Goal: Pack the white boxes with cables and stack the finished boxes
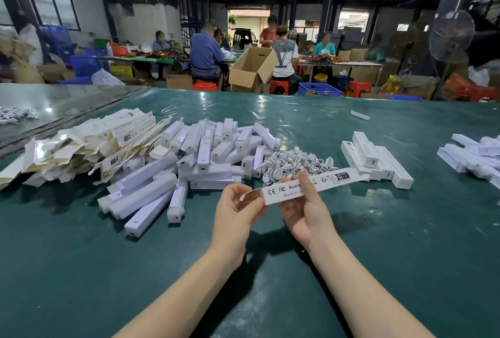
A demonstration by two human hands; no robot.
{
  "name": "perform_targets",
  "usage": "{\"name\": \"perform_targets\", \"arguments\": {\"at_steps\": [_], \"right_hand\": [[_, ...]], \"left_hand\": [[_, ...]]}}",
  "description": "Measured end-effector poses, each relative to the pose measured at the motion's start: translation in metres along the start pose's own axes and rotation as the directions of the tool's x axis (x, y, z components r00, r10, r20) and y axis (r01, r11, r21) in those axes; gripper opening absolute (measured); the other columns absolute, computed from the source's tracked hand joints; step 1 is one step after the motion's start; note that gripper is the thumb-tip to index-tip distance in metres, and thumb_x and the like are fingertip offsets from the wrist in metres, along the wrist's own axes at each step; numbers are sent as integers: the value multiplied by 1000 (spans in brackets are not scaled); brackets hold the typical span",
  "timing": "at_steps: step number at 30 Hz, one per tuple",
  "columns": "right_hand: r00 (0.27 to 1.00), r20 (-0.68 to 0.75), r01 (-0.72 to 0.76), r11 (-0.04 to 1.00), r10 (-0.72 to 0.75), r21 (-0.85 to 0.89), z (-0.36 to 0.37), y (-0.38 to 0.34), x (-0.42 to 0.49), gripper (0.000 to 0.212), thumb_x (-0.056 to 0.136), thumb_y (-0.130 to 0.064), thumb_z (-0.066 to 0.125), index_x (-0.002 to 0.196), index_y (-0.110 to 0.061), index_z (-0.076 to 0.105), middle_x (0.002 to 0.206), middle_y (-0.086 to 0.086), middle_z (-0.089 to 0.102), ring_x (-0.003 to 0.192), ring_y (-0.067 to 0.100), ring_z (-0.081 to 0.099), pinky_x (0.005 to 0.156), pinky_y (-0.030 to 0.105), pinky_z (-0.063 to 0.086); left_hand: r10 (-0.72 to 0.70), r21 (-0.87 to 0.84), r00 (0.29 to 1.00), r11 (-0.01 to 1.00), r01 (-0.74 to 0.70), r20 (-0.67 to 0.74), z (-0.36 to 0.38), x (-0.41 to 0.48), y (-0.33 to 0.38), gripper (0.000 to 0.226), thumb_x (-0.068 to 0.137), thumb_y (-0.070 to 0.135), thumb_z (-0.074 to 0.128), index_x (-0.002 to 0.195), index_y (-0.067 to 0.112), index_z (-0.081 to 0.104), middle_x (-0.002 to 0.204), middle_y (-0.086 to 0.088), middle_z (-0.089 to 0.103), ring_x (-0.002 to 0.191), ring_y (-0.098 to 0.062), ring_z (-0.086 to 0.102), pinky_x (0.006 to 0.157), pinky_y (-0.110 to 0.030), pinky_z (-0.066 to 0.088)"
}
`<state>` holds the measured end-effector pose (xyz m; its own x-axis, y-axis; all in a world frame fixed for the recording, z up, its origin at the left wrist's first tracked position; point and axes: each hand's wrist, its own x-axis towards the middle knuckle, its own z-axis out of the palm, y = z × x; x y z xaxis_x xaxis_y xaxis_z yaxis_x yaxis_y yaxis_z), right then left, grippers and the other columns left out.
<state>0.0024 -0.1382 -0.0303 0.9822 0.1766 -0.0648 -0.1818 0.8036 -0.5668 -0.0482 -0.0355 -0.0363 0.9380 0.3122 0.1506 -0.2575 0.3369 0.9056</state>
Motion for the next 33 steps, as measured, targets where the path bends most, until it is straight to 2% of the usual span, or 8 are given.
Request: {"name": "perform_targets", "arguments": {"at_steps": [4, 7, 9, 13, 16, 20, 26, 33], "right_hand": [[1000, -24, 19, 999, -20, -47, -1, 2, 2, 20, 63, -23, 63, 78, -14, 54, 57, 3, 65, 45, 9, 59, 38, 14, 43], [998, -63, 21, 999, -23, -32, -2, 2, 3, 21, 68, -31, 63, 79, -15, 54, 54, -1, 63, 46, 9, 61, 42, 16, 48], [992, -120, 28, 998, -34, -50, -2, 0, 4, 26, 74, -39, 62, 79, -15, 53, 50, -4, 61, 44, 7, 60, 43, 18, 50], [977, -205, 26, 991, -53, -128, -4, -4, 4, 36, 82, -51, 54, 79, -16, 52, 43, -6, 56, 37, 3, 54, 35, 13, 41], [981, -186, 22, 985, -54, -171, -4, -3, 4, 39, 81, -55, 51, 80, -16, 52, 44, -7, 57, 37, 4, 55, 36, 15, 44], [999, 8, -41, 982, 43, -182, -1, 0, 2, 49, 84, -64, 35, 80, -19, 55, 55, -4, 61, 47, 11, 59, 41, 16, 43], [994, 84, -48, 970, 70, -237, -8, -11, -2, 29, 67, -43, 56, 80, -21, 69, 66, -3, 65, 49, 9, 58, 37, 11, 35], [987, 94, -82, 913, 130, -399, -9, -15, -1, 30, 68, -32, 57, 90, -11, 58, 62, 0, 67, 40, 6, 55, 32, 15, 39]], "left_hand": [[74, 152, 997, 986, -69, -25, -2, -1, -1, 27, 79, -12, 60, 75, 11, 47, 74, -2, 61, 65, -8, 64, 68, -24, 54], [82, 293, 994, 951, -101, 76, -5, -1, 4, 24, 66, 6, 69, 71, 16, 48, 64, 6, 66, 65, -17, 62, 71, -31, 47], [103, 360, 978, 919, -163, 181, -5, -3, 7, 21, 57, 11, 65, 65, 19, 47, 69, 12, 65, 66, -12, 58, 65, -24, 46], [146, 310, 939, 918, -246, 312, -2, -11, 8, 30, 56, -1, 70, 60, 17, 46, 75, 16, 63, 54, -6, 50, 55, -14, 42], [175, 397, 951, 878, -269, 256, -3, -10, 7, 41, 62, -9, 75, 56, 17, 44, 75, 16, 66, 52, -7, 54, 55, -16, 45], [70, 306, 993, 947, -94, 91, -3, -3, 11, 33, 72, -3, 72, 57, 11, 45, 67, -5, 62, 47, -13, 55, 55, -28, 54], [-275, 35, 949, 961, 273, 155, -9, 6, 13, 19, 80, 8, 62, 64, 8, 52, 57, -2, 60, 41, -8, 54, 45, -20, 50], [-212, -8, 975, 977, 213, 68, -9, 8, 6, 19, 89, 24, 54, 74, 12, 51, 62, 3, 57, 43, -2, 47, 45, -18, 47]]}}
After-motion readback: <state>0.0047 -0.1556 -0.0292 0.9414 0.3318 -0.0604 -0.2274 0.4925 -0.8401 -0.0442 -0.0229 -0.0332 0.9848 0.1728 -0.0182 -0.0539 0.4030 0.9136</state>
